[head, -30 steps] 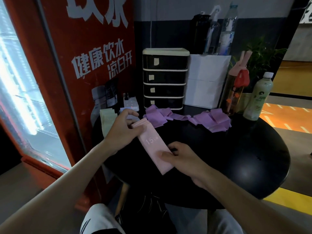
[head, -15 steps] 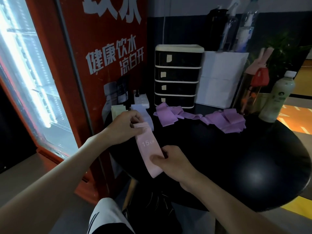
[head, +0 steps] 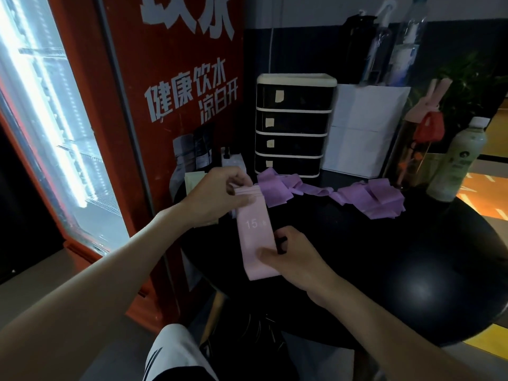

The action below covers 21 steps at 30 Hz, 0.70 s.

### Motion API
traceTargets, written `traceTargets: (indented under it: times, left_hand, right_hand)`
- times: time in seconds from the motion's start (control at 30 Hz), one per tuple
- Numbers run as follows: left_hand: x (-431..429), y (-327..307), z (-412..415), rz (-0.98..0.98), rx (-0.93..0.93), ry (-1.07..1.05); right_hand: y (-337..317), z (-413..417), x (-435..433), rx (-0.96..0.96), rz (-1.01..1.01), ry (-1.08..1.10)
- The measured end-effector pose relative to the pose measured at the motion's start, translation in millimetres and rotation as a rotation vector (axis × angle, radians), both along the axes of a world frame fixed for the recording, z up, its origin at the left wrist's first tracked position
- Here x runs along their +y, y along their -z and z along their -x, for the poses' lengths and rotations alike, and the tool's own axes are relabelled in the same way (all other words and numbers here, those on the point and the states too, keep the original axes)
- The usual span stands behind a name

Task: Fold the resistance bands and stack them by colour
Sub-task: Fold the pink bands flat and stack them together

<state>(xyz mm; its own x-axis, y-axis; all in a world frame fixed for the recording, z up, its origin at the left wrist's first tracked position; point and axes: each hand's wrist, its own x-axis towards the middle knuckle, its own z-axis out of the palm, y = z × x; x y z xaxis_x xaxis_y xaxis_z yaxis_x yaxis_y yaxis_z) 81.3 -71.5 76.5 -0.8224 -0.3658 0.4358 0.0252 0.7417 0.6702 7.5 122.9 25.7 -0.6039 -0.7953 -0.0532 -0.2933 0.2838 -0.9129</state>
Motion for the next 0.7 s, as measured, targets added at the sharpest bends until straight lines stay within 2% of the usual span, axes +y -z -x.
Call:
traceTargets:
  times: [0.2,0.33,0.43,0.53,0.7]
  left_hand:
    - [6,-13,36,0.003,-0.02,0.108]
    - [-3,-16,52,0.017,-0.051,0.136]
    - [-15,-18,62,0.003,-0.056,0.134]
    - [-27,-16,70,-0.003,-0.067,0.104]
    - [-47,-6,79,-0.039,-0.054,0.074]
  right_hand:
    - [-13,55,-1,0.123,-0.142,-0.013]
    - [-19,115,-25,0.454,-0.112,0.004]
    - [-23,148,-54,0.489,-0.095,-0.063]
    - [-22,171,-90,0.534,-0.073,-0.009]
    - [-7,197,-138,0.528,-0.17,-0.069]
